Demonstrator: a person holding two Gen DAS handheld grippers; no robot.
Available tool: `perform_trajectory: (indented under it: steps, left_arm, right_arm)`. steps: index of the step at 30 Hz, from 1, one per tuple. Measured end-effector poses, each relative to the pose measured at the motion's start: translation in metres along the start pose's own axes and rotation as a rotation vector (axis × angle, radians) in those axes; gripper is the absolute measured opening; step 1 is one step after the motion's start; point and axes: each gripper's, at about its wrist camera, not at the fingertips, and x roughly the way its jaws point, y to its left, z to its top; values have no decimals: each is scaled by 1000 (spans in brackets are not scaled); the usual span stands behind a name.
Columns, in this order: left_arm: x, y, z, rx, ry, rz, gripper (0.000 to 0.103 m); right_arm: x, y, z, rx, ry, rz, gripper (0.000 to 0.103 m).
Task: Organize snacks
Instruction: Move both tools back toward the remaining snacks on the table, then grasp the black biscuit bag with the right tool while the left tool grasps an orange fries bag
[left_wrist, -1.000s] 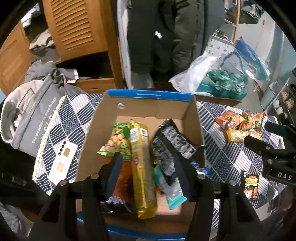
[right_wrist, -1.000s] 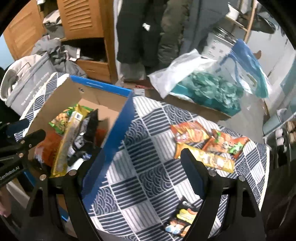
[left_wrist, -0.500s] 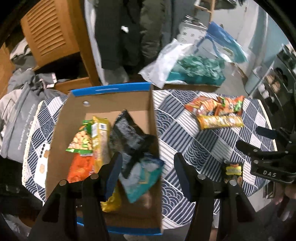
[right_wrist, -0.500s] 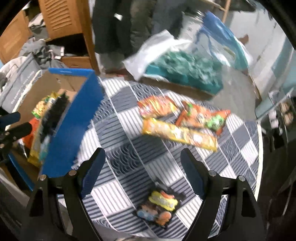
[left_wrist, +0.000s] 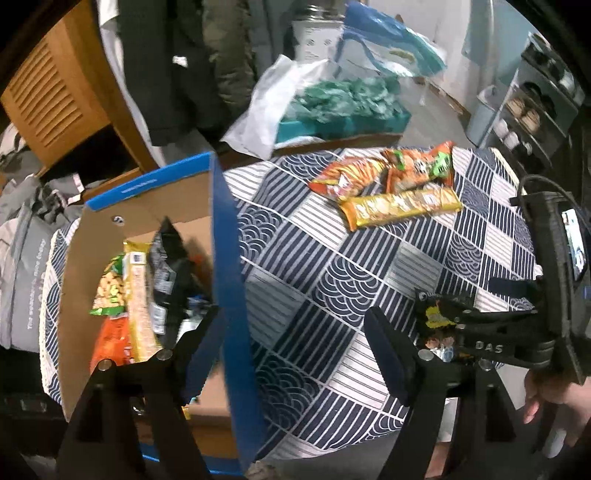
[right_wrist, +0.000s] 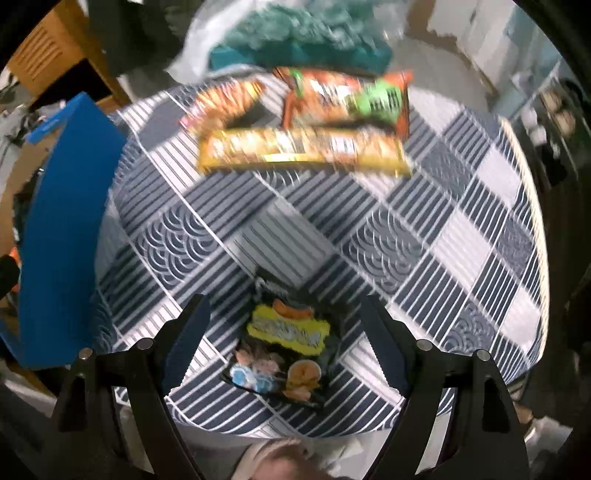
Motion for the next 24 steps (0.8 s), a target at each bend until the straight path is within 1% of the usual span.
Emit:
perform_trajectory:
  steps: [5, 9, 13, 17, 22, 24]
  left_arm:
    - [21, -14, -5, 4, 39, -3, 78]
    - [39, -20, -8, 13, 70, 31, 78]
    - [54, -24, -8, 15, 101, 43, 78]
    - [61, -25, -8, 17, 111, 46, 78]
    - [72, -30, -11, 29, 134, 50, 78]
    - [76, -32, -12, 35, 145, 51, 78]
  right_arm:
    - [20, -4, -9, 45, 43, -13, 82]
    - [33, -7, -13, 75, 75, -19, 82]
    - [42, -9, -14, 96, 87, -32, 82]
    - [57, -9, -15, 113, 108, -48, 83]
    - [70, -9, -20, 139, 127, -37, 84]
    - [72, -5, -20, 111, 118, -63, 85]
